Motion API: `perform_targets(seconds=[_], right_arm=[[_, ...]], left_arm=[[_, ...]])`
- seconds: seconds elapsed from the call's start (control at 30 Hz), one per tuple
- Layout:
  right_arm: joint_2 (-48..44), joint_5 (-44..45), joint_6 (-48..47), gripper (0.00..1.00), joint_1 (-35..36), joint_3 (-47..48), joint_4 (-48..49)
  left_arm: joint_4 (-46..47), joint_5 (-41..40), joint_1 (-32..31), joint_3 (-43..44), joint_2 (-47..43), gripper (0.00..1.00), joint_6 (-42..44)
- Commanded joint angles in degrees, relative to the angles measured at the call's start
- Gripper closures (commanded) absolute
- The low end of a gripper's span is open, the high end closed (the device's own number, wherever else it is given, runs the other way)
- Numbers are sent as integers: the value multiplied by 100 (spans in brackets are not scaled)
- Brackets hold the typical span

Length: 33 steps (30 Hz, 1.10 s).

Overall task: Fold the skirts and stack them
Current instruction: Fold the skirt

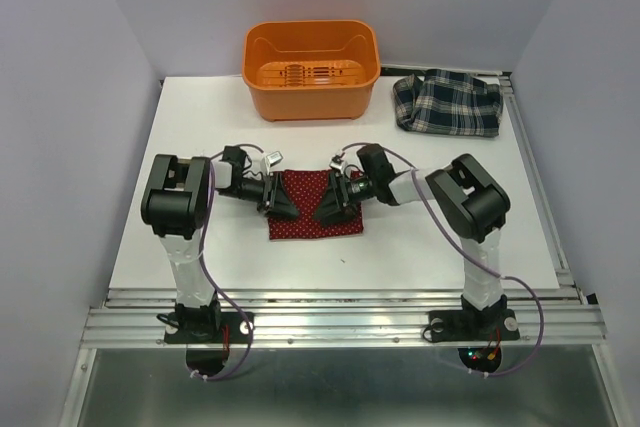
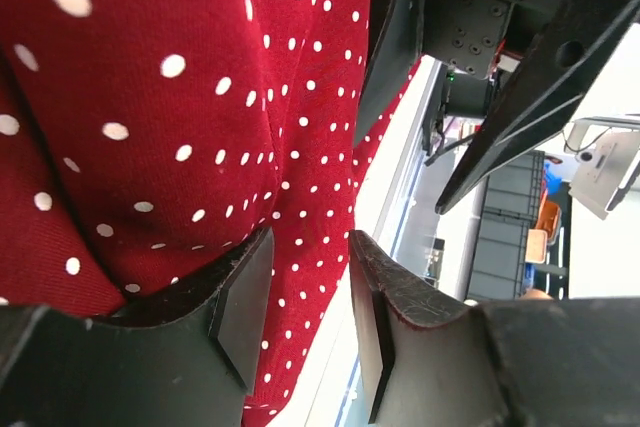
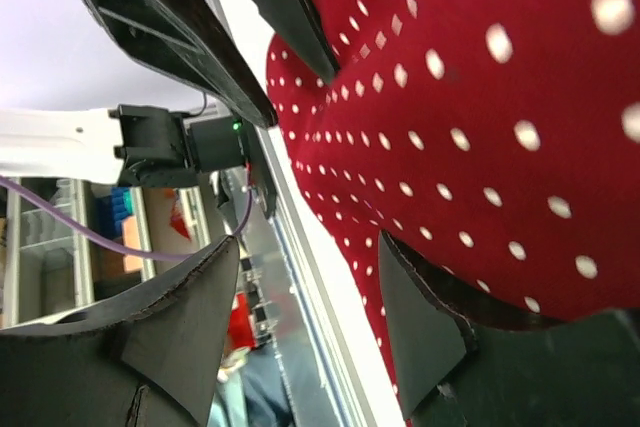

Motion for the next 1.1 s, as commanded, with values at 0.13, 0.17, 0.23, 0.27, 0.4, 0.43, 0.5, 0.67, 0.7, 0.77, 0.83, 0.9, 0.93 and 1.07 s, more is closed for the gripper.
perform_targets(seconds=[0.13,0.17,0.23,0.27,0.4,0.43,0.5,0.67,0.7,0.77,0.83,0.9,0.93,1.07], right_arm=[[-1371,407,-1368,34,9,667,-1146],[-1565,409,-1634,33,9,668,-1472],[-1908,864,-2196,30,9,940,-2140],[-2240,1310,-2782,29,9,1062,-2709],[-2998,2831,-3754,15,9,880,-3557],[-3138,3165,-3772,3,9,775,-3637],[-3491,4123,-3457,0,-44,485,-3533],[-3430,4027,-2877,0,-525,-96,-3497],[-3334,3760,-2719,0,-623,-184,-3488],[-3228,3512,-2253,0,-694,-482,-3278],[-3123,3564,-2007,0,-869,-763,-3015],[-3044,3555,-1892,1,-922,-878,-2830],[-2982,3520,-1839,4,-922,-914,-2733],[-2429,3169,-1400,15,-922,-1011,-2180]], left_arm=[[-1052,-1059,53,682,-1483,47,1269],[-1106,-1226,44,762,-1488,46,1366],[-959,-2033,-9,876,-2320,44,1507],[-818,-2306,-44,894,-3001,40,1638],[245,-3924,-246,500,-4693,13,1998],[638,-4178,-246,412,-4931,1,2060],[975,-4575,-255,166,-5477,1,1939],[239,-3740,-482,322,-5497,1,2974],[220,-4637,-1119,323,-5417,1,2801],[150,-5408,-1781,183,-5268,5,2791],[324,-6138,-2527,-132,-5136,14,2791],[492,-6281,-2768,-291,-5083,16,2712],[571,-6238,-2812,-344,-5039,18,2633],[668,-6079,-2865,-126,-4442,34,1992]])
